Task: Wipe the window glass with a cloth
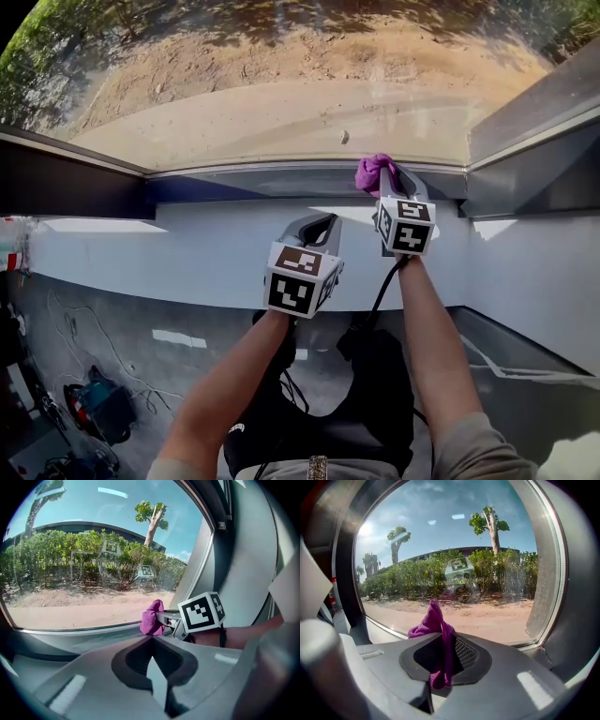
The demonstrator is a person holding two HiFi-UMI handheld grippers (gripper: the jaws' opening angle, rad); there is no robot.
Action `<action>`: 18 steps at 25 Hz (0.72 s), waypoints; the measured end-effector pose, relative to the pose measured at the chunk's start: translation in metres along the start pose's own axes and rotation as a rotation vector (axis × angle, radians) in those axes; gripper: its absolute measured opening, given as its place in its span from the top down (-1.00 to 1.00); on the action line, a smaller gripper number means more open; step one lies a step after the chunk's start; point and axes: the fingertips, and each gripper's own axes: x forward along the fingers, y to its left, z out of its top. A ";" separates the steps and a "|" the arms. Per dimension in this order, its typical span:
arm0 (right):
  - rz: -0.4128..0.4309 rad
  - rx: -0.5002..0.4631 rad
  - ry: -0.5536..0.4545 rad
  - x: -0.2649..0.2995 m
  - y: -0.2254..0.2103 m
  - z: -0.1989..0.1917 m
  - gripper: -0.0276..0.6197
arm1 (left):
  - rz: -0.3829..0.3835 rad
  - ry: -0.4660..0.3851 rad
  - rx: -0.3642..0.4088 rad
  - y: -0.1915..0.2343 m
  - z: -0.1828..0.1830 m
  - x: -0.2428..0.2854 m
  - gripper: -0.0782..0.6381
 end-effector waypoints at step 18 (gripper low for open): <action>0.087 0.011 -0.326 -0.139 0.036 0.220 0.70 | -0.033 -0.112 0.023 -0.053 0.112 -0.078 0.78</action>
